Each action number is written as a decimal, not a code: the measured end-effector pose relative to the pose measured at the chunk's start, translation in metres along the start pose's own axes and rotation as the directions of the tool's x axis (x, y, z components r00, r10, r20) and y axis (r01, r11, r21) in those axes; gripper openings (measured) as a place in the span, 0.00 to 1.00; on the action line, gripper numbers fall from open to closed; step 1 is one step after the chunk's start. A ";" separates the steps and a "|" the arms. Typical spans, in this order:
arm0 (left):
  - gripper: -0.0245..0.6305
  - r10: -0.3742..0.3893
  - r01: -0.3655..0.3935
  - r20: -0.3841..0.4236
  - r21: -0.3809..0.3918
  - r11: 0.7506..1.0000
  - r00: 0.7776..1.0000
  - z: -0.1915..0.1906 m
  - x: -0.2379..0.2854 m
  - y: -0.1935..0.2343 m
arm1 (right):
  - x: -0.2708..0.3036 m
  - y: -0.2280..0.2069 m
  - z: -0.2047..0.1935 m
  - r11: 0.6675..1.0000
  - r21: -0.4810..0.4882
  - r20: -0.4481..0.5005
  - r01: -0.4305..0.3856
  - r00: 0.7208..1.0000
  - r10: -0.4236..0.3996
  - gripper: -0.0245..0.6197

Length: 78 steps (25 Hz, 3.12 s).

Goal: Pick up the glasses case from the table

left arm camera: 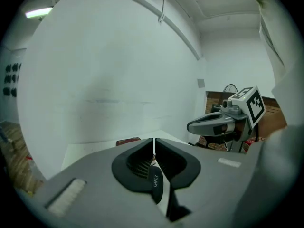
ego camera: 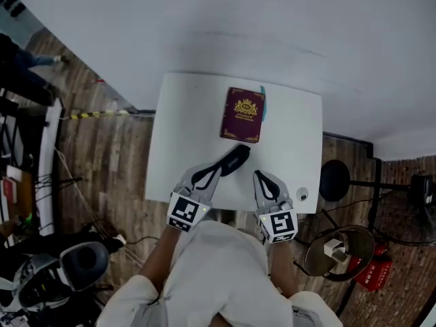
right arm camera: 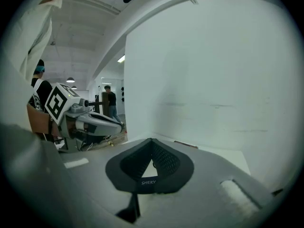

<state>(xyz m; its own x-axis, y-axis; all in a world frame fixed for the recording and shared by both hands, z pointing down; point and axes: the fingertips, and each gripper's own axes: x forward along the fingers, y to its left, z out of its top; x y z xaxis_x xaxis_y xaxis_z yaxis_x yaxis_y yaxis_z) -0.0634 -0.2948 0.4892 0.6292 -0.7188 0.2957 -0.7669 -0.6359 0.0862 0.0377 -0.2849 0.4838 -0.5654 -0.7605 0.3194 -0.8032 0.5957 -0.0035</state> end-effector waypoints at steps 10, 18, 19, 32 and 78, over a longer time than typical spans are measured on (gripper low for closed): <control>0.17 -0.099 0.113 -0.186 0.063 0.992 0.978 -0.051 0.043 0.008 | 0.026 -0.008 -0.033 0.996 0.046 -0.122 0.070 0.991 -0.064 0.05; 0.26 -0.147 0.166 -0.274 0.046 0.985 0.950 -0.081 0.065 0.005 | 0.035 -0.008 -0.061 0.994 0.071 -0.197 0.088 0.978 -0.072 0.05; 0.28 -0.146 0.167 -0.289 0.046 0.985 0.946 -0.086 0.067 0.004 | 0.036 -0.008 -0.064 0.994 0.071 -0.202 0.086 0.977 -0.071 0.05; 0.45 -0.103 0.163 -0.496 0.080 0.983 0.863 -0.151 0.101 -0.013 | 0.038 -0.020 -0.095 0.995 0.100 -0.227 0.009 0.974 0.014 0.05; 0.56 -0.131 0.186 -0.563 0.041 0.982 0.816 -0.178 0.111 -0.020 | 0.019 -0.032 -0.104 0.992 0.120 -0.225 0.048 0.974 -0.020 0.05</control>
<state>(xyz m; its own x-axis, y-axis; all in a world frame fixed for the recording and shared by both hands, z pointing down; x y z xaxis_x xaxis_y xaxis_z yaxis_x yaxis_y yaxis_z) -0.0012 -0.3119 0.6897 0.5427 -0.3448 0.7658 -0.6309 -0.7693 0.1008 0.0722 -0.2919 0.5889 -0.4922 -0.6945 0.5248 -0.8463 0.5229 -0.1018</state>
